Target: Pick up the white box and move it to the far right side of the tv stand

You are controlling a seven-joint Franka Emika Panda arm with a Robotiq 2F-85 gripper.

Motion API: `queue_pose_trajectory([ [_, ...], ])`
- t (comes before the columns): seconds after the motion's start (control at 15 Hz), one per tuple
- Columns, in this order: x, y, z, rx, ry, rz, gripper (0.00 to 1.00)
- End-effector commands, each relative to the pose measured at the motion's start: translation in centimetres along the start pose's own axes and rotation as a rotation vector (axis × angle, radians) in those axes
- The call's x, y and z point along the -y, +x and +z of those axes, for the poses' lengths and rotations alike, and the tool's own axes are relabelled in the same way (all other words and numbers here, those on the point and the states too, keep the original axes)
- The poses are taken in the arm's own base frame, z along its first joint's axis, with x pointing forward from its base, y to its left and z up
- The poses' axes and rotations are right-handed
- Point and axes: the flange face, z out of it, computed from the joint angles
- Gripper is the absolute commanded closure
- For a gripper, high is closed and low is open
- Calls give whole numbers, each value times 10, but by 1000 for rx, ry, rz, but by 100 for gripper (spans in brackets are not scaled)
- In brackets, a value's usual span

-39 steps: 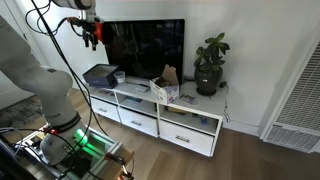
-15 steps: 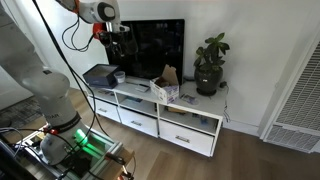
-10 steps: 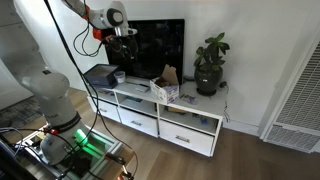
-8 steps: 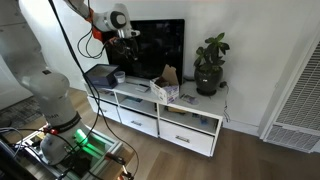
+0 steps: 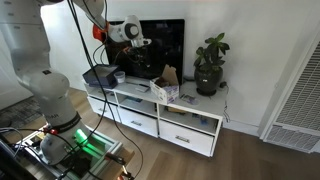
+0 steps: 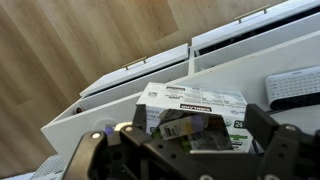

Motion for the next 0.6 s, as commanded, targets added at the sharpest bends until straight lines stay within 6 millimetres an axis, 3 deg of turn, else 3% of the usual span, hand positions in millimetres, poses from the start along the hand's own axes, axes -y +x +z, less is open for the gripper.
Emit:
queue_pose_trajectory([
  [0.0,-1,4,4,2,-3,2,0],
  [0.33,0,8,5,-1,-5,1,0],
  [0.53,-11,21,20,14,3,39,0],
])
